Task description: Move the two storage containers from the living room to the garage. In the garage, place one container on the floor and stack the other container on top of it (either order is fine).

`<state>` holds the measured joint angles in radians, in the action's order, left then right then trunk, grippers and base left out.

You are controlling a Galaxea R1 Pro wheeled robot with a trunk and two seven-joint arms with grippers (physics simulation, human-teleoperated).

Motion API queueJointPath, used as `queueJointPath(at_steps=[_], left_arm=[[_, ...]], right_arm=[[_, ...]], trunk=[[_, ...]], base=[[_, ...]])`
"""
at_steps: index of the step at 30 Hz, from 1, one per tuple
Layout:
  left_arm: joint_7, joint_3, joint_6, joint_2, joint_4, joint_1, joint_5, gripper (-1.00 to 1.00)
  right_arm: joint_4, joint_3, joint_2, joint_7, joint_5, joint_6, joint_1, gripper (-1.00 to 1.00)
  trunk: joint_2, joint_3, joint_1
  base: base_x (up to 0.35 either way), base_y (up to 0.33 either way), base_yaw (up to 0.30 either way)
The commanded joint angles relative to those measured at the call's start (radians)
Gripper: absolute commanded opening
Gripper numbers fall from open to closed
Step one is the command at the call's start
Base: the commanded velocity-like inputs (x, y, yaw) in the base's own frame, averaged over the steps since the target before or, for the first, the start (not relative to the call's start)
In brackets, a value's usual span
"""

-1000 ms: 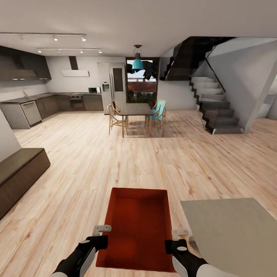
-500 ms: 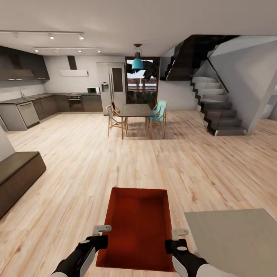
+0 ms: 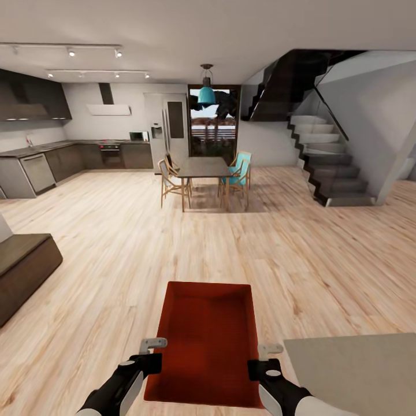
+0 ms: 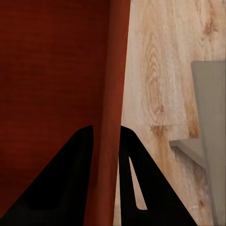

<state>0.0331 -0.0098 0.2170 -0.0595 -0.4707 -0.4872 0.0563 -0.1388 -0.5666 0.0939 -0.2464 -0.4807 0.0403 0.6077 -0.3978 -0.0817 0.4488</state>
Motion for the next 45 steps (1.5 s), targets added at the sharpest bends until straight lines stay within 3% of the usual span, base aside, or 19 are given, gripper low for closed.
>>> queueJointPath(at_steps=[1,45], left_arm=[[0.011,-0.008,0.001,0.001,-0.005,-0.001,-0.013,-1.00],[0.011,-0.008,0.001,0.001,-0.005,-0.001,-0.013,-1.00]], right_arm=[[0.027,-0.015,0.000,-0.005,-0.025,0.006,0.001,-1.00],[0.027,-0.015,-0.002,-0.005,-0.027,0.006,0.001,-1.00]], trunk=[[-0.002,-0.002,0.001],[-0.002,-0.002,0.001]], base=[[0.322,0.000,0.000],[0.322,0.000,0.000]])
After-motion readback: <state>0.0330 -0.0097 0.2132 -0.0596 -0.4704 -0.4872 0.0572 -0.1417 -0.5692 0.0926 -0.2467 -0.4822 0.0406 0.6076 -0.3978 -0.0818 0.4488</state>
